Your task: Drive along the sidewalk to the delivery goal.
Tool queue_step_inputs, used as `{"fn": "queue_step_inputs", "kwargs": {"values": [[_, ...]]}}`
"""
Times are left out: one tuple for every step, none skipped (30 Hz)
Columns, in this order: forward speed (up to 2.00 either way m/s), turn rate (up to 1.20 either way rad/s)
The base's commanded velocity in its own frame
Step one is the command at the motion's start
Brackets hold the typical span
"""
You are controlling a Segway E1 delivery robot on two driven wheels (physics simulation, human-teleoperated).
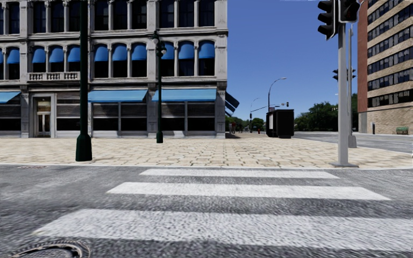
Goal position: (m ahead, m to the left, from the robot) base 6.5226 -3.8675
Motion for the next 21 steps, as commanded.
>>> {"fn": "queue_step_inputs", "kwargs": {"values": [[1.54,-0.29],[1.53,-0.29],[1.53,-0.29],[1.53,-0.29],[1.53,-0.29],[1.53,-0.29],[1.53,-0.29],[1.53,-0.29],[1.53,-0.29],[1.53,-0.29],[1.53,-0.29],[1.52,-0.29],[1.49,-0.29],[1.48,-0.29],[1.48,-0.29],[1.47,-0.29],[1.47,-0.29],[1.47,-0.29],[1.47,-0.29],[1.47,-0.29],[1.47,-0.29]]}}
